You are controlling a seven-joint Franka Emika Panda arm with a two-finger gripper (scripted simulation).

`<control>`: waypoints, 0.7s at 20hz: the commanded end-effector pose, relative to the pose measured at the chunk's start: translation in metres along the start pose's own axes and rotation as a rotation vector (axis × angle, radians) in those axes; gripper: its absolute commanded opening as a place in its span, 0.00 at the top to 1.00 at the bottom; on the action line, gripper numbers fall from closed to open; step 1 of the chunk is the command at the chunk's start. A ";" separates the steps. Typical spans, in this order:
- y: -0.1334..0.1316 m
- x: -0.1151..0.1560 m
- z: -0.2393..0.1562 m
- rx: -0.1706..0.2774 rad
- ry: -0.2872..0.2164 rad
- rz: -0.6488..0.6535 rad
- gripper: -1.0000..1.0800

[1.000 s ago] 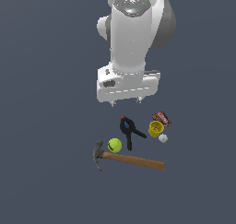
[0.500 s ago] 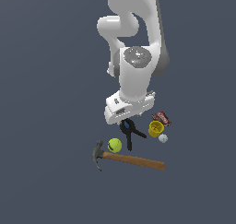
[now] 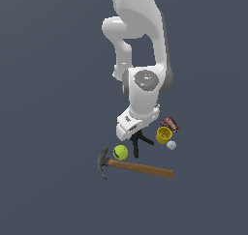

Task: Pick up a designated object from a clutter of objects.

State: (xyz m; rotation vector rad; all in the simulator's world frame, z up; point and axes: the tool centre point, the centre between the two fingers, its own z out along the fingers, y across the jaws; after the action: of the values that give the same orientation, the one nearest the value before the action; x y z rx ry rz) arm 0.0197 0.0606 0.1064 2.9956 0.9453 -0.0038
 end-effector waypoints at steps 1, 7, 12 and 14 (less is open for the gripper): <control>-0.002 0.000 0.007 -0.001 0.002 -0.022 0.04; -0.002 0.000 0.010 0.000 0.001 -0.025 0.04; -0.003 0.000 0.025 0.000 0.002 -0.027 0.04; -0.003 0.000 0.035 0.000 0.002 -0.028 0.04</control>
State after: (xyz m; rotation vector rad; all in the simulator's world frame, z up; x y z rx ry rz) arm 0.0183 0.0626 0.0787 2.9830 0.9853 0.0001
